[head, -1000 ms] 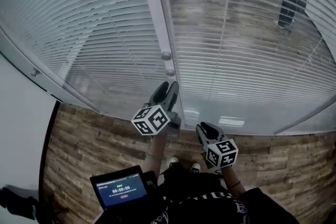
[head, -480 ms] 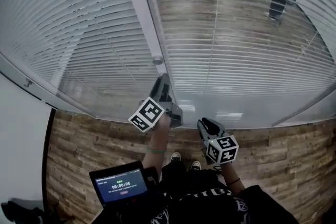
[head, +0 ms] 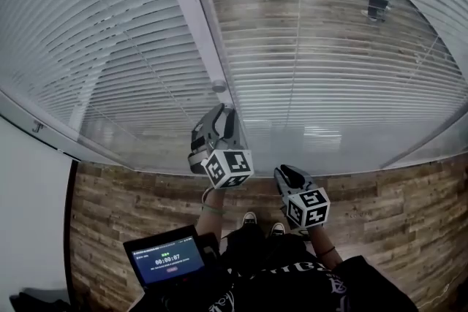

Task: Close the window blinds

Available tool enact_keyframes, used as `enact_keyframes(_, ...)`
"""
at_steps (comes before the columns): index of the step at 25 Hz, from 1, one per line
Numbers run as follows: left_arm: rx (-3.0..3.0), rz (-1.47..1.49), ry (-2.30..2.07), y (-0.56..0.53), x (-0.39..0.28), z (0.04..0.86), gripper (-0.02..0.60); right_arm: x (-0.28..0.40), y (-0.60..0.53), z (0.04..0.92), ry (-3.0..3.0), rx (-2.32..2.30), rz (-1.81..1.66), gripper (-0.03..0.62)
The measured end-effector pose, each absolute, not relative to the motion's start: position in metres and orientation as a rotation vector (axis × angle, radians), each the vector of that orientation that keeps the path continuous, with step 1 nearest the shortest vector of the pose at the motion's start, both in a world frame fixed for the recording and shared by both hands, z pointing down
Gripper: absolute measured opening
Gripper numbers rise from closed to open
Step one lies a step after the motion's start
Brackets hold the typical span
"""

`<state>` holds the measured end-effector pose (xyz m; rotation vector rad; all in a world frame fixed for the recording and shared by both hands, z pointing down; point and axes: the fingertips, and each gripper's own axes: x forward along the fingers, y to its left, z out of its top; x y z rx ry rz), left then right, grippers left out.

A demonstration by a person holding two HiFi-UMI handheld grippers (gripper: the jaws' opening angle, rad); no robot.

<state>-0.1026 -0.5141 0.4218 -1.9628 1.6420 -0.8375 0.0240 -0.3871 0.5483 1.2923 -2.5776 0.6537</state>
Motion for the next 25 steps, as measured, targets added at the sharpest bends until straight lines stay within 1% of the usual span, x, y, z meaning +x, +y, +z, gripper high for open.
enact_keyframes(2,-2.08,-0.736,1.678,-0.514,-0.102,0.421,0.126,0.023,-0.387,0.55,-2.572,1.295,0.657,0.083)
enact_keyframes(3,-2.219,-0.603,1.729,-0.513,-0.101,0.419,0.127,0.022,-0.387,0.55,-2.571,1.294,0.659,0.083)
enact_keyframes(4,-2.401,-0.399,1.79,-0.511,-0.1,0.415,0.127,0.021,-0.386,0.55,-2.571,1.293,0.662,0.083)
enact_keyframes(6,-2.761,0.197,1.898,-0.507,-0.102,0.401,0.195,0.018,-0.386,0.55,-2.572,1.292,0.666,0.083)
enact_keyframes(7,-2.872,0.511,1.93,-0.507,-0.107,0.395,0.213,0.016,-0.387,0.55,-2.572,1.291,0.667,0.083)
enact_keyframes(8,-2.93,0.758,1.95,-0.508,-0.113,0.393,0.213,0.014,-0.387,0.55,-2.573,1.289,0.668,0.083)
enact_keyframes(9,-2.956,0.889,1.97,-0.509,-0.118,0.393,0.213,0.012,-0.386,0.55,-2.574,1.285,0.668,0.083)
enact_keyframes(10,-2.965,0.905,1.998,-0.51,-0.12,0.397,0.213,0.01,-0.385,0.55,-2.576,1.28,0.667,0.083)
enact_keyframes(12,-2.959,0.803,2.067,-0.511,-0.12,0.407,0.209,0.008,-0.383,0.551,-2.572,1.275,0.667,0.083)
enact_keyframes(13,-2.954,0.793,2.095,-0.511,-0.119,0.411,0.187,0.008,-0.382,0.552,-2.567,1.275,0.668,0.083)
enact_keyframes(14,-2.955,0.827,2.116,-0.511,-0.119,0.415,0.129,0.008,-0.381,0.554,-2.562,1.277,0.671,0.083)
enact_keyframes(16,-2.974,0.887,2.116,-0.51,-0.116,0.419,0.126,0.009,-0.38,0.557,-2.553,1.282,0.671,0.083)
enact_keyframes(17,-2.967,0.82,2.11,-0.51,-0.116,0.418,0.126,0.01,-0.38,0.558,-2.549,1.287,0.669,0.083)
enact_keyframes(18,-2.931,0.669,2.105,-0.51,-0.116,0.416,0.126,0.012,-0.379,0.558,-2.544,1.293,0.668,0.083)
enact_keyframes(23,-2.463,-0.411,1.867,-0.511,-0.111,0.415,0.124,0.02,-0.381,0.56,-2.518,1.322,0.68,0.083)
enact_keyframes(25,-2.255,-0.674,1.731,-0.51,-0.106,0.417,0.123,0.022,-0.381,0.562,-2.513,1.328,0.685,0.083)
